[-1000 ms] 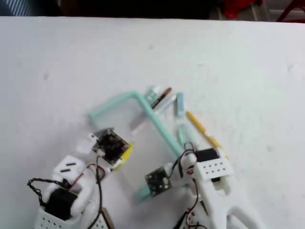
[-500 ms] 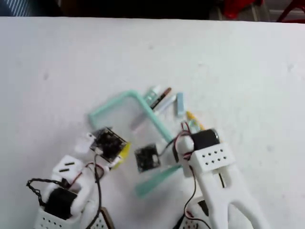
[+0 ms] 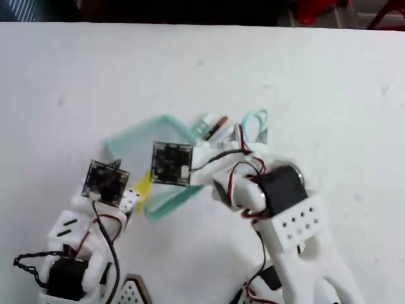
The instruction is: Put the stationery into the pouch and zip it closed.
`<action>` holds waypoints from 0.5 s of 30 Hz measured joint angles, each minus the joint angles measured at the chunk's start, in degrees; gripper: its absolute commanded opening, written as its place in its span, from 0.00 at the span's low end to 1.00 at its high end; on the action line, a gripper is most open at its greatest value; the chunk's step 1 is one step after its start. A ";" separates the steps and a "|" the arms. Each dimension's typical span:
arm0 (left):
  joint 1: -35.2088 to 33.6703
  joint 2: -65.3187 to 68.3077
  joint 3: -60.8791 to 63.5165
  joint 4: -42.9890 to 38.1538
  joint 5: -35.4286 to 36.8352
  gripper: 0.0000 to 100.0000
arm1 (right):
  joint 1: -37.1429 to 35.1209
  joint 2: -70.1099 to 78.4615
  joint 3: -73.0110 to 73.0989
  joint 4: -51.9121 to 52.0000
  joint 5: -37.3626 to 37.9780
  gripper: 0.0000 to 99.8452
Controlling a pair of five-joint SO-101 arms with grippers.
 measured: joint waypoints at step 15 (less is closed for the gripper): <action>-4.31 0.00 -4.92 1.14 2.99 0.25 | -4.92 0.00 -9.93 -15.74 -18.90 0.02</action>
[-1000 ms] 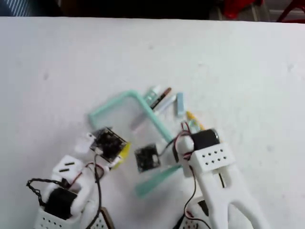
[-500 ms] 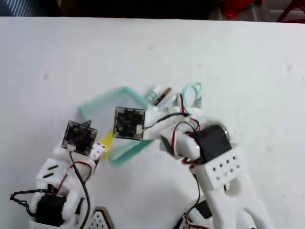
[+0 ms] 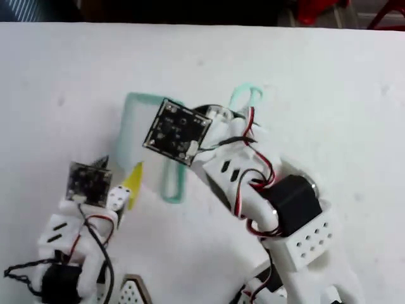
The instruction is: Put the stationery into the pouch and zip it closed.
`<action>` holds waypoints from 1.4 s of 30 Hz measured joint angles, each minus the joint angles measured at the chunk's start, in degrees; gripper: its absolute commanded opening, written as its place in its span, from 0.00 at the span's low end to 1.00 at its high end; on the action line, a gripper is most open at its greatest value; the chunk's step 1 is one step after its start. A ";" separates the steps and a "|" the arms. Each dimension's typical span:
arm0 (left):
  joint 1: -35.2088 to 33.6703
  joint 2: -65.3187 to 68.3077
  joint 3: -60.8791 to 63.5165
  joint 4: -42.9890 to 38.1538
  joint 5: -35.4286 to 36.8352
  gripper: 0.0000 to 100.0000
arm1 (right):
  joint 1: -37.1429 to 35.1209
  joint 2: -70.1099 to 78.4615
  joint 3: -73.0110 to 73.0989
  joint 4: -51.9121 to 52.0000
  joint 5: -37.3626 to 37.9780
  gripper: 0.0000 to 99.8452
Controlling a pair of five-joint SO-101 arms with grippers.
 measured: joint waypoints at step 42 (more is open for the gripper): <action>15.12 -0.35 -2.29 -3.96 10.20 0.31 | -1.14 22.24 -17.14 -8.62 -29.01 0.02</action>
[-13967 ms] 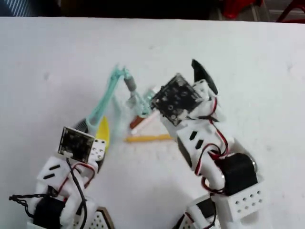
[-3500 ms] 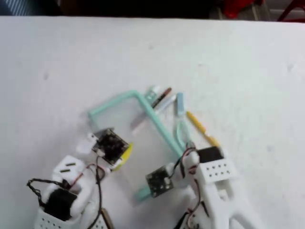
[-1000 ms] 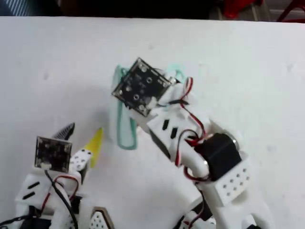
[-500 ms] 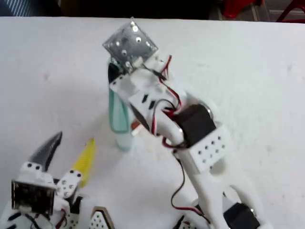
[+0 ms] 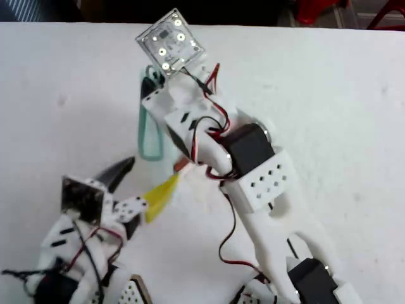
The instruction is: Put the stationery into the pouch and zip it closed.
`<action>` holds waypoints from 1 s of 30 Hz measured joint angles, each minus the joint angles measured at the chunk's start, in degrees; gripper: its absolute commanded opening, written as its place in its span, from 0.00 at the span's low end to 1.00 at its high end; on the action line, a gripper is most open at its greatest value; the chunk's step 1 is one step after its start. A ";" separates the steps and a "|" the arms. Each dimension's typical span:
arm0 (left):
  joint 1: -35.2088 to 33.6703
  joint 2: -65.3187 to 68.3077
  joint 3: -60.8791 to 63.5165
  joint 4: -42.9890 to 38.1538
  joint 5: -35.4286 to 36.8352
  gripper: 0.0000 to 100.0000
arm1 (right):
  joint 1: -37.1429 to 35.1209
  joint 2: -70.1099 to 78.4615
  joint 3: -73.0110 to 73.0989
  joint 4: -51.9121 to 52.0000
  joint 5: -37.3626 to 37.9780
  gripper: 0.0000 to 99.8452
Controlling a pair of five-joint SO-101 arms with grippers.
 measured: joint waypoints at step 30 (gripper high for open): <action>-8.26 0.35 6.15 -5.36 -1.49 0.03 | 0.00 0.00 1.23 2.02 0.00 0.02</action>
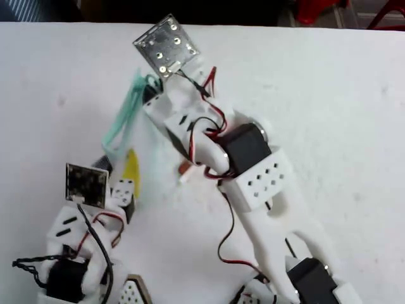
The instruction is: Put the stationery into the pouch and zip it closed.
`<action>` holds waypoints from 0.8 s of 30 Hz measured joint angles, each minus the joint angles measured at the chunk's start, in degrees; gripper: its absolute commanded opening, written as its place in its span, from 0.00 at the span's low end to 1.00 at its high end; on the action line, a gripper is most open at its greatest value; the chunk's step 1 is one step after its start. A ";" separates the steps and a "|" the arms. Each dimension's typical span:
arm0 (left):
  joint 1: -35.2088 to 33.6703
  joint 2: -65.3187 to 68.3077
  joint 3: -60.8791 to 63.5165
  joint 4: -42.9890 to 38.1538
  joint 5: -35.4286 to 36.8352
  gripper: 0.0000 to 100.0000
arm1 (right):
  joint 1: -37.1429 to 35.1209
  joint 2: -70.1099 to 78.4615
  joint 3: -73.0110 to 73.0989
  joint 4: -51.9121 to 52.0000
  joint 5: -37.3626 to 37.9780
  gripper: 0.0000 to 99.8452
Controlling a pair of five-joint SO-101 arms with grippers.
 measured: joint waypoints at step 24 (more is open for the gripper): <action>-0.09 0.35 0.70 0.00 0.00 0.03 | 2.46 -5.10 8.09 -7.47 0.00 0.27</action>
